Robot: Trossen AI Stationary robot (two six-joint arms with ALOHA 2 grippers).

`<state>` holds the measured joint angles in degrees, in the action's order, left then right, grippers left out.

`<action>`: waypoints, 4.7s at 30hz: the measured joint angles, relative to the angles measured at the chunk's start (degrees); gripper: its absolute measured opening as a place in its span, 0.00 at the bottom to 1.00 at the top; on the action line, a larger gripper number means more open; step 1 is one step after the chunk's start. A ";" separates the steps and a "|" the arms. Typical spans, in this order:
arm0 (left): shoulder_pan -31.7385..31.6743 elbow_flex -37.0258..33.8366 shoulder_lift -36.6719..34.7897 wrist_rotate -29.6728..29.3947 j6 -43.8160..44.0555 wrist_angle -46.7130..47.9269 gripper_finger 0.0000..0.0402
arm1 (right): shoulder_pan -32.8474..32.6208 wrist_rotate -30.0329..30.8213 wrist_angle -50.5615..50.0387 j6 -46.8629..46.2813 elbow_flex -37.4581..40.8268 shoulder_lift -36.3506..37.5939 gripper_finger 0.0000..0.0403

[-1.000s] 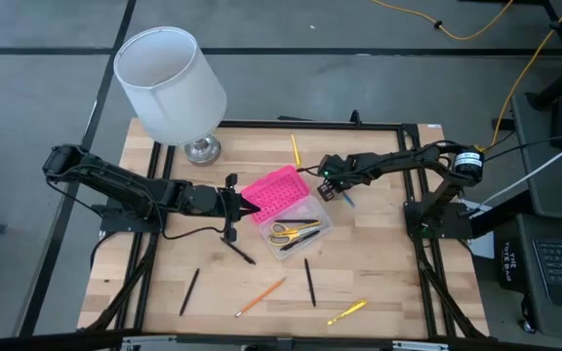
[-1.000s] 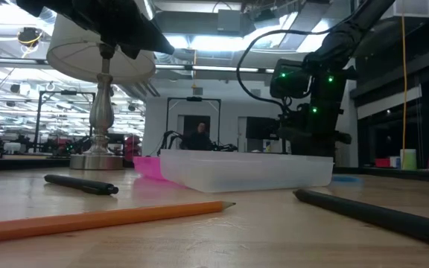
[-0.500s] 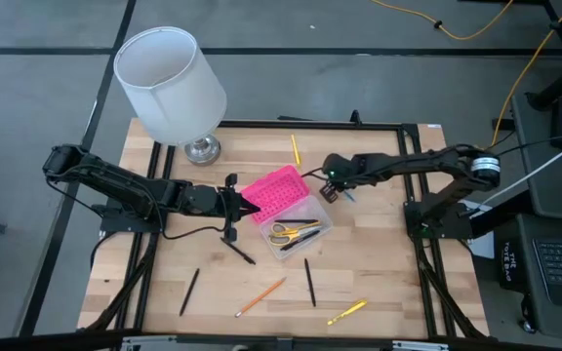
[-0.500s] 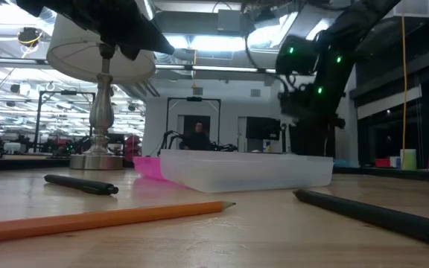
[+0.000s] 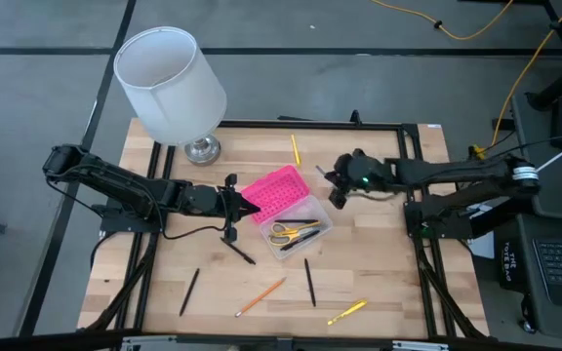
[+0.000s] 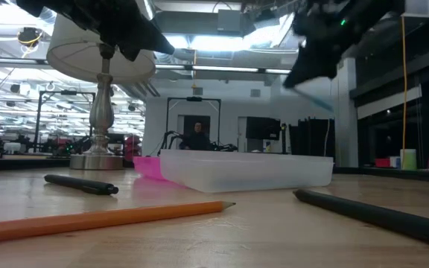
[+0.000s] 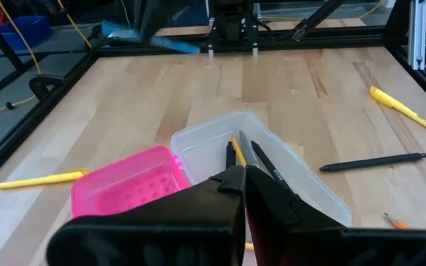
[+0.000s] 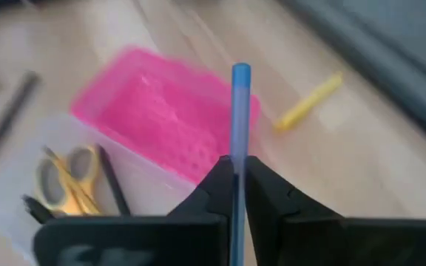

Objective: Pick & place school supplies into a supply box
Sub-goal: Put the blue pen into the supply box, then put the black pen into the supply box

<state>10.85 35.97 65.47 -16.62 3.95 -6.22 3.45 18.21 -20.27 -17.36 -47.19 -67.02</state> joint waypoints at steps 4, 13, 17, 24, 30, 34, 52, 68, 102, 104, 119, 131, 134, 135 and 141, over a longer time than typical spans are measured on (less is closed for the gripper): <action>-0.01 0.00 0.00 0.01 -0.02 -0.01 0.01 | -5.02 1.84 8.75 2.73 5.30 5.79 0.06; 0.00 0.00 0.00 0.17 -0.15 0.00 0.01 | -13.78 -1.92 27.93 13.22 17.79 14.04 0.06; -0.02 0.00 0.00 0.17 -0.16 0.00 0.01 | -16.42 -3.01 36.08 17.84 22.16 14.03 0.06; 0.00 0.00 0.00 0.20 -0.09 0.00 0.01 | -18.33 -3.30 40.60 22.35 24.32 13.62 0.06; 0.00 0.00 0.00 0.17 -0.12 0.00 0.01 | -20.89 -3.36 43.95 25.52 24.32 10.81 0.06; -0.02 0.00 0.00 0.17 -0.15 0.00 0.01 | -21.54 -3.34 47.46 26.68 24.32 8.72 0.05; -0.01 0.00 0.00 0.17 -0.17 0.00 0.01 | -21.68 -6.84 51.52 26.66 20.46 -2.02 0.05; -0.02 0.00 0.00 0.17 -0.12 0.00 0.01 | -21.65 -9.06 34.24 32.85 0.52 -21.09 0.05; 0.00 0.00 0.00 0.17 -0.04 0.02 0.01 | -14.11 -11.42 19.19 32.58 -6.85 -30.98 0.06; 0.00 0.00 0.00 0.17 -0.04 0.02 0.01 | -14.11 -11.38 19.13 32.58 -6.85 -30.96 0.08; -0.02 0.00 0.00 0.17 -0.05 0.03 0.01 | -14.11 -11.21 19.07 32.67 -6.85 -30.91 0.14; -0.02 0.00 0.00 0.17 -0.11 0.02 0.01 | -15.39 -7.20 12.98 30.10 -6.85 -18.63 0.14; -0.01 0.00 0.00 0.18 -0.07 0.02 0.01 | -15.96 -7.31 11.92 29.56 -6.04 -15.04 0.12; -0.01 0.00 0.00 0.18 -0.10 0.02 0.01 | -16.17 -7.27 13.13 29.57 -5.05 -13.87 0.10; 0.00 0.00 0.00 0.19 -0.07 0.11 0.01 | -16.42 -7.09 19.07 25.12 5.03 -5.46 0.02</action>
<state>10.85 35.97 65.47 -16.43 3.87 -6.11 -12.97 11.13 -1.20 7.76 -42.16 -72.47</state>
